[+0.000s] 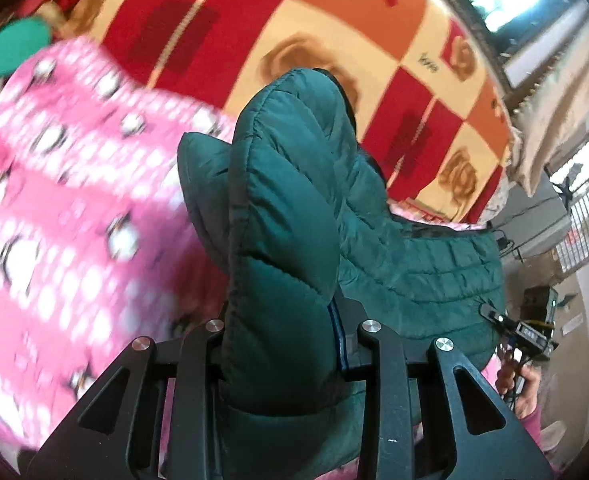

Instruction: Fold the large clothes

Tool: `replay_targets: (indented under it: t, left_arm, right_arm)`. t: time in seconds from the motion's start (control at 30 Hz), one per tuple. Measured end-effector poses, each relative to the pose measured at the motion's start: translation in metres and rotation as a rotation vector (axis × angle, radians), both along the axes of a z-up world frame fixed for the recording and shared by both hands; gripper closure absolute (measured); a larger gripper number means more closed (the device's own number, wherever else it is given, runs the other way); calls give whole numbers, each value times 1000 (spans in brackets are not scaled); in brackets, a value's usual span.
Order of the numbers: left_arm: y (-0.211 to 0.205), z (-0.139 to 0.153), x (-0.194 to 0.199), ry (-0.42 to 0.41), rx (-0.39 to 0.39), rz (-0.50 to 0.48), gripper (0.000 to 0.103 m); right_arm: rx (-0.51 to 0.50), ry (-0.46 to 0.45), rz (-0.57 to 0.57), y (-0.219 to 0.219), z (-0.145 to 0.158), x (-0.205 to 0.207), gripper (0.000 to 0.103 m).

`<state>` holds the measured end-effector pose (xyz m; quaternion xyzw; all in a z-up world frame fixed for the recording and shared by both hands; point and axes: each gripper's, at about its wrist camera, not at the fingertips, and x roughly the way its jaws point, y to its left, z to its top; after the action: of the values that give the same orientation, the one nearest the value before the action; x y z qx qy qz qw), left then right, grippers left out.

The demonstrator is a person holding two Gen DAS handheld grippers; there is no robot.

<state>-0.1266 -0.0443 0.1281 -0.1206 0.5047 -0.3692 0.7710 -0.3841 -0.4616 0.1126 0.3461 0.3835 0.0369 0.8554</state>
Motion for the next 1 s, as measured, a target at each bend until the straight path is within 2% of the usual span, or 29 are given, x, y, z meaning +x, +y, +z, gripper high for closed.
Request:
replay_targets:
  t: [0.07, 0.1, 0.13, 0.17, 0.23, 0.33, 0.47, 0.5, 0.53, 0.6, 0.7, 0.8, 1.0]
  left_arm:
    - [7, -16, -1, 17, 64, 26, 67]
    - [8, -30, 1, 49, 109, 53, 62]
    - [4, -40, 2, 65, 140, 63, 51]
    - [1, -47, 3, 67, 163, 74, 39]
    - [2, -51, 0, 13, 192, 129, 21]
    - [-1, -37, -12, -72, 233, 158, 20]
    - [1, -8, -36, -212, 285, 196, 20]
    - [1, -3, -42, -246, 296, 202, 20]
    - [-1, 4, -50, -289, 311, 208, 20]
    - [-9, 13, -65, -355, 339, 214, 20]
    - [-21, 16, -85, -425, 367, 201, 20]
    - [-29, 15, -103, -475, 387, 203, 20]
    - [-48, 11, -118, -460, 362, 189, 20]
  right_arm:
    - [-64, 54, -31, 8, -14, -3, 69]
    - [-112, 104, -60, 11, -25, 0, 56]
    - [-151, 145, -82, 10, -34, 0, 43]
    - [-196, 187, -106, 13, -44, 4, 38]
    - [-214, 191, -145, 15, -54, 6, 34]
    - [-248, 195, -190, 14, -46, -6, 34]
    - [-373, 169, -235, 34, -9, -21, 34]
    - [-390, 152, -246, 39, -1, -25, 29]
    - [-397, 136, -253, 42, 6, -27, 20]
    - [-398, 105, -263, 51, 14, -27, 13]
    - [-406, 71, -273, 71, 19, -27, 13]
    - [-422, 53, -270, 94, 20, -18, 13]
    - [-437, 47, -248, 130, 14, -4, 13]
